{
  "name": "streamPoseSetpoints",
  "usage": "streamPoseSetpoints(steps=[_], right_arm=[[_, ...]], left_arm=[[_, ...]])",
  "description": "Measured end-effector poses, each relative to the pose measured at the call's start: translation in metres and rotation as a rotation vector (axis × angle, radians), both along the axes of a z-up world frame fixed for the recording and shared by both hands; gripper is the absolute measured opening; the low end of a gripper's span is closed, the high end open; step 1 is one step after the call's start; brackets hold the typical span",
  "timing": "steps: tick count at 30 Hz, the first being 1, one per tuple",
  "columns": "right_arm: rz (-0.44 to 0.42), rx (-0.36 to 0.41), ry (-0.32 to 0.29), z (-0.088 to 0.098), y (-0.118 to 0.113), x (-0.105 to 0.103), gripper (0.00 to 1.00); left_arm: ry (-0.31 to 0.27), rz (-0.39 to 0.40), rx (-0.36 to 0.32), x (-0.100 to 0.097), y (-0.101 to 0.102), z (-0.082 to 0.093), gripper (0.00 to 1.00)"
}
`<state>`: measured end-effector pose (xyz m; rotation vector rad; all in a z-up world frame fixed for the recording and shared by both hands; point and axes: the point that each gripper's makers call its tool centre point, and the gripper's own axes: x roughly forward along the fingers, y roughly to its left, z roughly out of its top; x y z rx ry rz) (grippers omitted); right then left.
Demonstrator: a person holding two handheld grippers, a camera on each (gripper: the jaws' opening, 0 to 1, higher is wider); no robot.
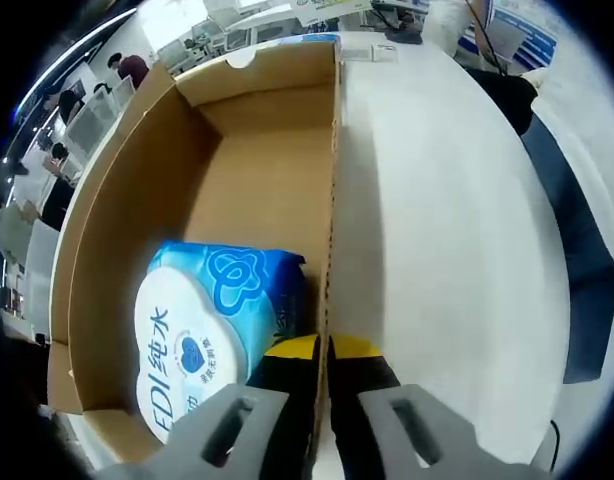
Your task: Operate the shoe box by opening the lid, removing the specified soft item, and placing it in the target area until the item is outside and the box remains undamaged.
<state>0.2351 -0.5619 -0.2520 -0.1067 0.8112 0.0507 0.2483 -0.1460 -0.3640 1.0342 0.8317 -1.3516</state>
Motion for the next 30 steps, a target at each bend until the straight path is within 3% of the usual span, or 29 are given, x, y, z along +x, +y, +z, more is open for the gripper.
streamPoseSetpoints(steps=[7,16,30], right_arm=[[-0.049,0.017,0.032,-0.024,-0.014,-0.013,0.19],[-0.071,0.031,0.063,-0.047,-0.015,-0.024,0.19],[-0.072,0.025,0.079,-0.06,-0.012,-0.032,0.19]], left_arm=[[0.003,0.001,0.0,0.0,-0.001,0.0,0.02],[0.003,0.001,0.0,-0.001,-0.001,-0.001,0.02],[0.008,0.01,-0.003,-0.001,0.0,0.0,0.02]])
